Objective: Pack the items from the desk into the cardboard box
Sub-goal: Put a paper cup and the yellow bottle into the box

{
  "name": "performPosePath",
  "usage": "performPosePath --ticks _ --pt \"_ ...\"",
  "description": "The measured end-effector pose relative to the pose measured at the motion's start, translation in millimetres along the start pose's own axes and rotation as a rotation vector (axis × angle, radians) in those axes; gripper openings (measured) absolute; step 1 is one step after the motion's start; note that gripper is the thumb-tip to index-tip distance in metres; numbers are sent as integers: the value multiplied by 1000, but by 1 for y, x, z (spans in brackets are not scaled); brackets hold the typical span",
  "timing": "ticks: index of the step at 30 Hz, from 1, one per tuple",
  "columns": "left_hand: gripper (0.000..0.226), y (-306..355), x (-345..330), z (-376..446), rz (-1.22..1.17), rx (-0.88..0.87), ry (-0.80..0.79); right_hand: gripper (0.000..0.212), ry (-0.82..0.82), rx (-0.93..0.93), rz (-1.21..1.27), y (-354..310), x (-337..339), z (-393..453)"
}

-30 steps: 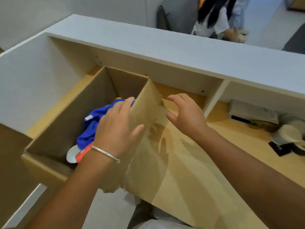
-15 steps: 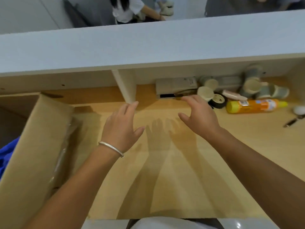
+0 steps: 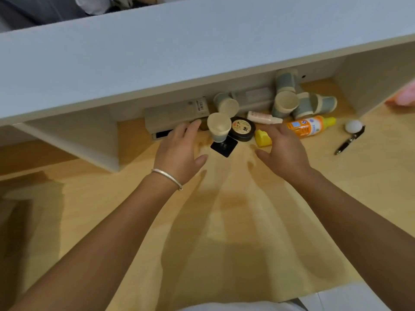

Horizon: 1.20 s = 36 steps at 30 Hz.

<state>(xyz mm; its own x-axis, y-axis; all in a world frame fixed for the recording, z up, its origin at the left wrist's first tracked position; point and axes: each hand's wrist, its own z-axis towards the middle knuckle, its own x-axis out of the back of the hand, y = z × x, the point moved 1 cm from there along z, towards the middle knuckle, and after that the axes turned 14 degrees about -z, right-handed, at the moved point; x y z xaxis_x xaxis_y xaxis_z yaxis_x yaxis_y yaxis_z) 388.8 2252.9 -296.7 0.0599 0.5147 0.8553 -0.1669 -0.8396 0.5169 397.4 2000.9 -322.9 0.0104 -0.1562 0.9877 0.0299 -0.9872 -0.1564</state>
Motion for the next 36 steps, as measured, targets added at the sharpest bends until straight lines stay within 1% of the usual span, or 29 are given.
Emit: performPosePath --ticks 3,6,9,11,14,17,19,21,24,27,31,36 --pt "80 9 -21 36 -51 -3 -16 61 -23 -14 -34 26 -6 15" --pt "83 12 -42 69 -57 3 -62 67 -77 -9 -128 46 -13 32" --pt "88 11 -62 93 -39 7 -103 74 -130 67 -233 59 -20 52" --pt "92 8 -75 105 -42 31 -164 75 -162 112 -289 65 -25 63" --pt "91 3 -88 113 -9 46 -205 72 -193 164 -338 69 -32 71" --pt "78 -3 -93 111 12 18 -154 62 -161 178 -358 70 -38 73" --pt "71 -5 -91 105 -4 10 -112 55 -146 171 -358 70 -38 72" --pt "69 -5 -85 97 -12 8 -72 53 -163 181 -371 68 -37 68" --pt "68 -5 -66 79 -22 -2 4 54 -198 194 -373 60 -35 53" --pt "68 -9 -44 52 -54 31 36 58 -217 196 -359 43 -30 34" --pt "71 -21 -12 2 -62 40 74 62 -232 225 -284 8 -18 8" --pt "73 -42 36 -68 -25 97 148 65 -185 340 -207 -61 1 -24"
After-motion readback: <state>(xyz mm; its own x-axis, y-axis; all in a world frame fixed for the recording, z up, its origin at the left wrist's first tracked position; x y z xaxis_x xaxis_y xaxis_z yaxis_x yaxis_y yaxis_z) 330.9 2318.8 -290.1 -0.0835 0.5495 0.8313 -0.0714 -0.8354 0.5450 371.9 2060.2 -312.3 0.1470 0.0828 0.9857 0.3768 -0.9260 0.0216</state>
